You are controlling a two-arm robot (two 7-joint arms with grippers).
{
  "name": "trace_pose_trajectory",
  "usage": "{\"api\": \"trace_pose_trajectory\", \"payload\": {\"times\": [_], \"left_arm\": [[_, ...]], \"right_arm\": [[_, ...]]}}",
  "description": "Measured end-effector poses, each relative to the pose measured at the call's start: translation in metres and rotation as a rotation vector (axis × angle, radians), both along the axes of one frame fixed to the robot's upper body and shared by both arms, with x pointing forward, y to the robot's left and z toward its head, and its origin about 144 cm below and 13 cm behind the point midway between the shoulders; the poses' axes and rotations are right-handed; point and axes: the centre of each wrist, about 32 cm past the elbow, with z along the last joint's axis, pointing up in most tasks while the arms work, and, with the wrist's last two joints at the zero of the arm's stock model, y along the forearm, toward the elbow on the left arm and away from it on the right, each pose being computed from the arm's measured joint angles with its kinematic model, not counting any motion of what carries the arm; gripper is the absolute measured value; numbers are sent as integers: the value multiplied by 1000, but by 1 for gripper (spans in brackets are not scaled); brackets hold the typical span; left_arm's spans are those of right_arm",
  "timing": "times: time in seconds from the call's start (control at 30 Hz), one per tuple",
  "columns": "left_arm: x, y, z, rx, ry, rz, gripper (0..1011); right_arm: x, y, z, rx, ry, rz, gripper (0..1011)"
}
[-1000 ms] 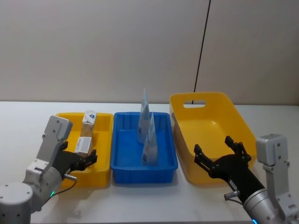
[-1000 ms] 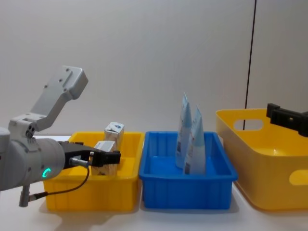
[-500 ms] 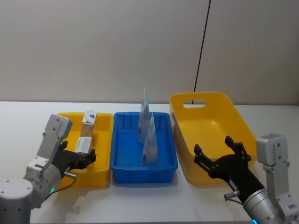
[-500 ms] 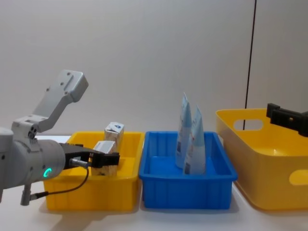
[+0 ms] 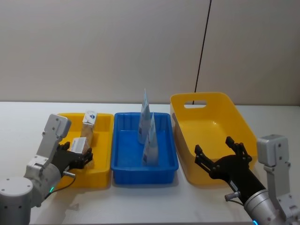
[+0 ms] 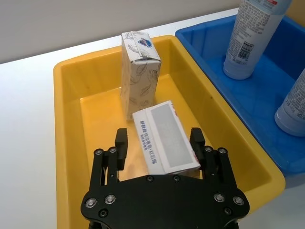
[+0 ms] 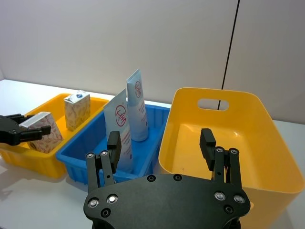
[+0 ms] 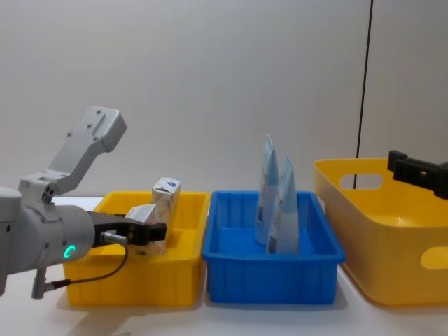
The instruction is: Bimanual collaborative sorting of washing and personal care products
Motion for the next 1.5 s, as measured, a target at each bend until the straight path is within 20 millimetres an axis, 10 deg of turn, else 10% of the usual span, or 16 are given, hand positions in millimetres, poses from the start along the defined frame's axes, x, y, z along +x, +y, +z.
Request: {"api": "trace_pose_trajectory", "payload": {"times": [0.53, 1.5], "left_arm": [[1, 2, 0, 8, 0, 12, 414], [-10, 23, 37, 57, -173, -101, 380]], "right_arm": [[0, 0, 0, 0, 0, 0, 1000], [0, 0, 0, 0, 0, 0, 1000]]}}
